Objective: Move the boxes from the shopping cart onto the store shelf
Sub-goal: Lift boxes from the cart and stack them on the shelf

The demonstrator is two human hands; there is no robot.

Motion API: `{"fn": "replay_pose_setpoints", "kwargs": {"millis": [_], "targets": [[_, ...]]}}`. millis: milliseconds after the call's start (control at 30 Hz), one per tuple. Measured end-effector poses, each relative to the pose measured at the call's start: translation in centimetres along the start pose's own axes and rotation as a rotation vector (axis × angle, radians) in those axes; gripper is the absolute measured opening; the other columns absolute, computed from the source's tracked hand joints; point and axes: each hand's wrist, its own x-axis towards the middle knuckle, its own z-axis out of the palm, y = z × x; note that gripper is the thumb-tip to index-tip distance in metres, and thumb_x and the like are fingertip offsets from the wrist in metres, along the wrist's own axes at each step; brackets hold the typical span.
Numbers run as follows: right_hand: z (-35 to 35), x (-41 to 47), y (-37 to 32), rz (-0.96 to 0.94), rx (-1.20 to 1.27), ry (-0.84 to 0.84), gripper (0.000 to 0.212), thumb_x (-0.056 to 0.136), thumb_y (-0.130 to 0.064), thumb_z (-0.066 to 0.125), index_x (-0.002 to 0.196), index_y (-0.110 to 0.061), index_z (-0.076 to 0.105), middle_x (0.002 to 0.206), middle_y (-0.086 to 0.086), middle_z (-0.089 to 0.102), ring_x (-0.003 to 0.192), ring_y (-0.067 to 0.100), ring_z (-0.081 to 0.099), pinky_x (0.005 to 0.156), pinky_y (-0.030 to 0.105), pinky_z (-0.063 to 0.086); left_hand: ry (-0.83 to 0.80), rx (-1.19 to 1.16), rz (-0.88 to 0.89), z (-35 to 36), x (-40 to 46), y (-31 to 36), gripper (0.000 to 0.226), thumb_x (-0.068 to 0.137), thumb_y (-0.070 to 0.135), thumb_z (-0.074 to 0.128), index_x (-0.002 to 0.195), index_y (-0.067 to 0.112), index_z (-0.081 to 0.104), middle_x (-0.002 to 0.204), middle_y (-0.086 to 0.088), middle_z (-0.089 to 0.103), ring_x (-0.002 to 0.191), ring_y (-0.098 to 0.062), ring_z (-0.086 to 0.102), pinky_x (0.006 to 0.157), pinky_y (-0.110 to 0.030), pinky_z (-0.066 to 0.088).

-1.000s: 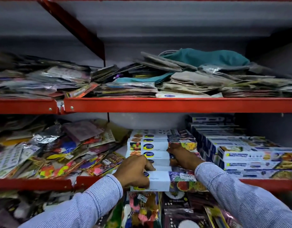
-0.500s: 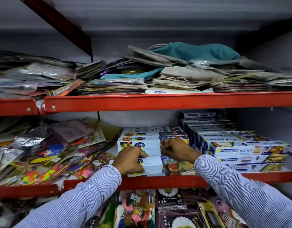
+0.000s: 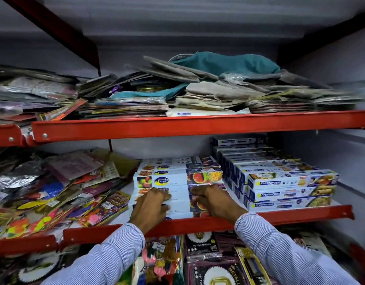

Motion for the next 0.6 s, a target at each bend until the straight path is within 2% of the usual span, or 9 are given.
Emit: {"fn": "replay_pose_setpoints", "kwargs": {"millis": [200, 267, 367, 500, 600], "targets": [[-0.5, -0.3, -0.6, 0.02, -0.034, -0.002, 0.032, 0.098, -0.031, 0.052, 0.123, -0.016, 0.064, 0.129, 0.002, 0.067, 0.115, 0.021, 0.063, 0.099, 0.041, 0.051, 0.003, 0.0, -0.021, 0.1, -0.2, 0.2, 0.035, 0.086, 0.021, 0.071, 0.121, 0.02, 0.068, 0.129, 0.0, 0.068, 0.115, -0.022, 0.063, 0.095, -0.036, 0.051], [-0.6, -0.2, -0.7, 0.031, -0.037, -0.013, 0.03, 0.097, -0.029, 0.052, 0.122, -0.018, 0.064, 0.127, 0.001, 0.068, 0.113, 0.021, 0.064, 0.098, 0.04, 0.051, -0.007, 0.007, -0.021, 0.1, -0.3, 0.3, 0.032, 0.087, 0.02, 0.07, 0.119, 0.021, 0.069, 0.125, -0.004, 0.069, 0.111, -0.024, 0.064, 0.092, -0.036, 0.053], [-0.8, -0.4, -1.2, 0.051, -0.027, -0.042, 0.023, 0.096, -0.022, 0.052, 0.109, -0.015, 0.068, 0.111, 0.003, 0.074, 0.1, 0.023, 0.067, 0.088, 0.041, 0.054, -0.01, -0.001, -0.026, 0.3, -0.5, 0.4, 0.033, 0.089, 0.021, 0.069, 0.121, 0.021, 0.067, 0.126, -0.006, 0.068, 0.111, -0.026, 0.063, 0.091, -0.036, 0.052], [-1.0, -0.6, -2.0, 0.061, -0.07, -0.048, 0.021, 0.097, -0.019, 0.048, 0.104, -0.016, 0.067, 0.104, 0.002, 0.074, 0.09, 0.022, 0.067, 0.074, 0.033, 0.052, -0.001, -0.012, -0.033, 0.6, -0.8, 0.3, 0.033, 0.09, 0.021, 0.068, 0.123, 0.022, 0.066, 0.127, -0.005, 0.068, 0.112, -0.025, 0.063, 0.092, -0.036, 0.052], [-0.9, -0.8, -2.2, 0.067, -0.096, -0.077, 0.015, 0.095, -0.019, 0.044, 0.091, -0.023, 0.059, 0.093, 0.001, 0.071, 0.08, 0.025, 0.065, 0.065, 0.035, 0.049, 0.006, 0.065, 0.005, 0.5, -1.2, 0.5, 0.031, 0.094, 0.027, 0.062, 0.124, 0.021, 0.063, 0.134, -0.005, 0.063, 0.121, -0.027, 0.057, 0.101, -0.04, 0.047]]}}
